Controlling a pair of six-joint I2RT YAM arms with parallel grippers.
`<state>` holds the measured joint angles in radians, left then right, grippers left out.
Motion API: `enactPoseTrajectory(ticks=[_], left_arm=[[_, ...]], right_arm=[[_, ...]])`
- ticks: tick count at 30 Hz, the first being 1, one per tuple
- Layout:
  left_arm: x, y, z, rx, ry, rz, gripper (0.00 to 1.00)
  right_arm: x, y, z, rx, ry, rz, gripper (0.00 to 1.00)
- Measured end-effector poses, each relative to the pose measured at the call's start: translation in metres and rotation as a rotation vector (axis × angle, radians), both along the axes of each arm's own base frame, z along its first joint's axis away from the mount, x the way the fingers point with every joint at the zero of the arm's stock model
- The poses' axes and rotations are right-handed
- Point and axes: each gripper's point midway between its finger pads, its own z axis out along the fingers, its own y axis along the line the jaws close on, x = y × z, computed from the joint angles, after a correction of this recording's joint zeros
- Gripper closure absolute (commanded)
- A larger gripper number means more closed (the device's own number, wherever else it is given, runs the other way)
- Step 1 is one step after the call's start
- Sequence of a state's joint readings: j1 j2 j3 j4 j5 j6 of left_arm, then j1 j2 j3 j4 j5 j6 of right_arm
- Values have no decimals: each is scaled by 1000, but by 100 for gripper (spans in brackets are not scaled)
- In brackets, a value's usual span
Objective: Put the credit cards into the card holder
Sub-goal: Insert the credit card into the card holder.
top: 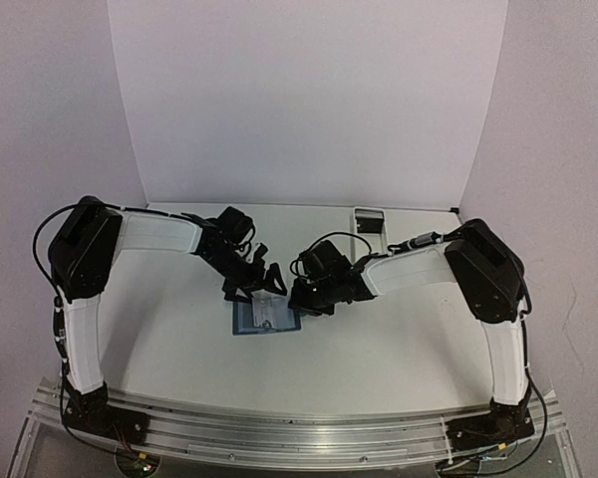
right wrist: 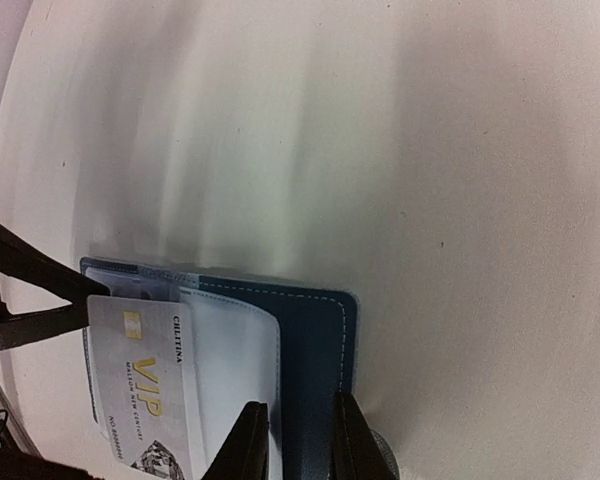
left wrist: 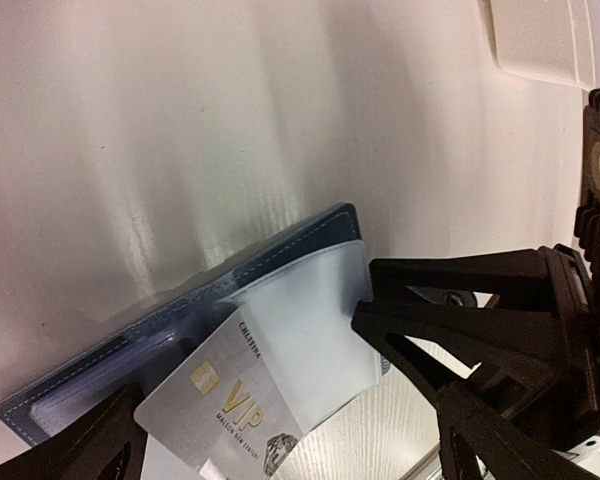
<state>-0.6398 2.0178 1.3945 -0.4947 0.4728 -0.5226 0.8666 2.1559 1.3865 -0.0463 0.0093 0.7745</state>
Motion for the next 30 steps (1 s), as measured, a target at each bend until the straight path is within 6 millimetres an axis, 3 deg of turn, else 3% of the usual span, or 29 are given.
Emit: enactPoseTrajectory(ticks=[6,7,11,15,23,30], left_arm=[[2,14,-7,60,-9,4,3],[2,15,-7,66,-12,3,9],[2,21,-8,88,-18,-2,49],[-1,28,-9,98,8,18,70],[-22,43,-14,108,87,58,72],[-38,40,-24,60,176,84,80]], right_arm=[[0,0,0,-1,-2,3,80],[0,0,0,-1,-2,3,80],[0,0,0,-1,-2,3,81],[0,0,0,-1,-2,3,81],[0,0,0,-1,-2,3,81],[0,0,0,-2,-3,5,81]])
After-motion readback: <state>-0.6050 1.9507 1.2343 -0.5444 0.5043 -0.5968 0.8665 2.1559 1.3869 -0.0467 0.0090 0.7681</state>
